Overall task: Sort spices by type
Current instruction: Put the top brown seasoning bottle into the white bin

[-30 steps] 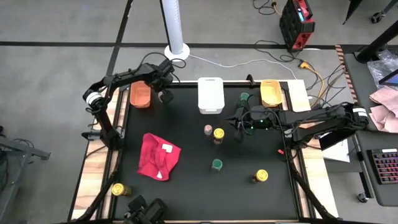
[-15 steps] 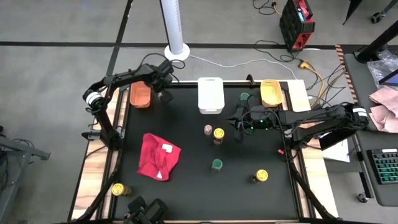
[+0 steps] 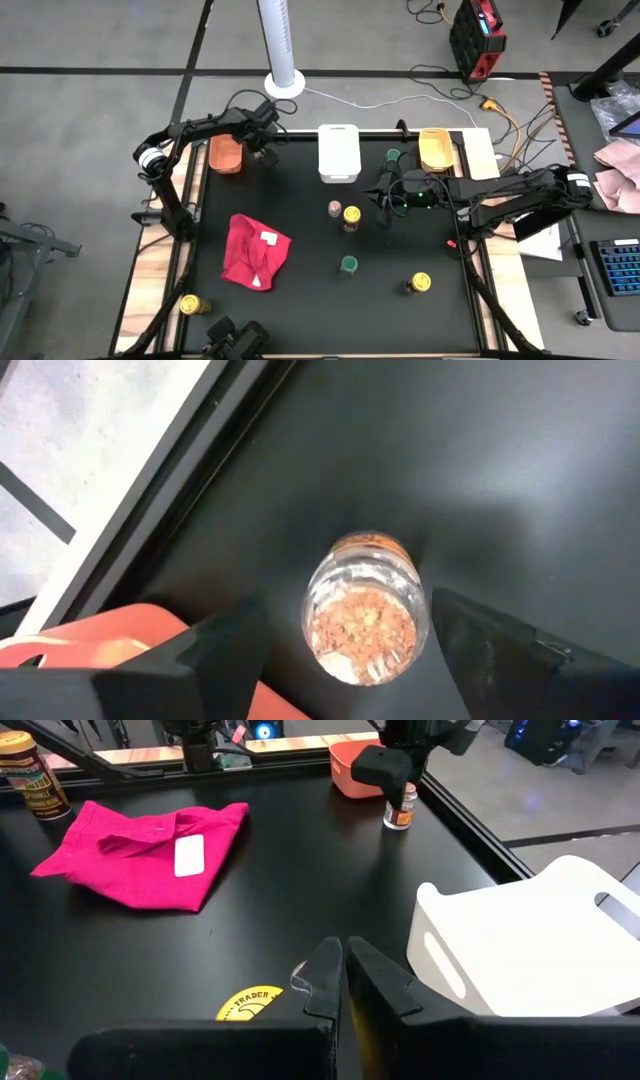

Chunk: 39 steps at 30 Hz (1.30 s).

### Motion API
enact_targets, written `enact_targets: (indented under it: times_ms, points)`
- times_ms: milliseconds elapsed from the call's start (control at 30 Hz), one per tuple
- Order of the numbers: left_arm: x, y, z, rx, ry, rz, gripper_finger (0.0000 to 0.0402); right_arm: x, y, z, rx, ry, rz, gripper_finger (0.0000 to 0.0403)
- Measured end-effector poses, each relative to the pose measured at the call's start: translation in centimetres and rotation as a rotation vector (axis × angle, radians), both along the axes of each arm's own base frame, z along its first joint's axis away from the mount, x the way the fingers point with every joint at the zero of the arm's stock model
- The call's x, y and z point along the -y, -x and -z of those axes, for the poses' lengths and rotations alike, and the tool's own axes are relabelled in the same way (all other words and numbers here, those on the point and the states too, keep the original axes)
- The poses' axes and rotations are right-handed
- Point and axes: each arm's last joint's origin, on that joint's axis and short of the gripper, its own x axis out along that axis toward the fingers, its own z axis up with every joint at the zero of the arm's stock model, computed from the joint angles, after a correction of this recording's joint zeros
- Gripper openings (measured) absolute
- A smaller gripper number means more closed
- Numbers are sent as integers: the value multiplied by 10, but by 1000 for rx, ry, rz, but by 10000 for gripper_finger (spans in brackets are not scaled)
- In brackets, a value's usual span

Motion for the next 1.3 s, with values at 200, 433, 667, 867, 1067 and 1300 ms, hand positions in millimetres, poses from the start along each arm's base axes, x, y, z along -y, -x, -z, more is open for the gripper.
enact_targets:
  times_ms: [200,433,667,867,1067,1300]
  points:
    - [0,0,0,4,1,-14,207,0,0,0,-2,7,-3,13]
    - [0,0,-1,2,-5,-19,149,0,0,0,-2,7,-3,13]
    - [0,-1,-1,3,-7,-20,145,0,0,0,-2,6,-3,13]
    - [3,-3,-1,-2,-3,-9,142,0,0,0,-6,4,-2,13]
    - [10,-7,-2,-14,-1,9,141,0,1,2,-27,0,-1,13]
    - [19,-11,-5,-19,13,33,140,0,1,2,-23,-8,3,13]
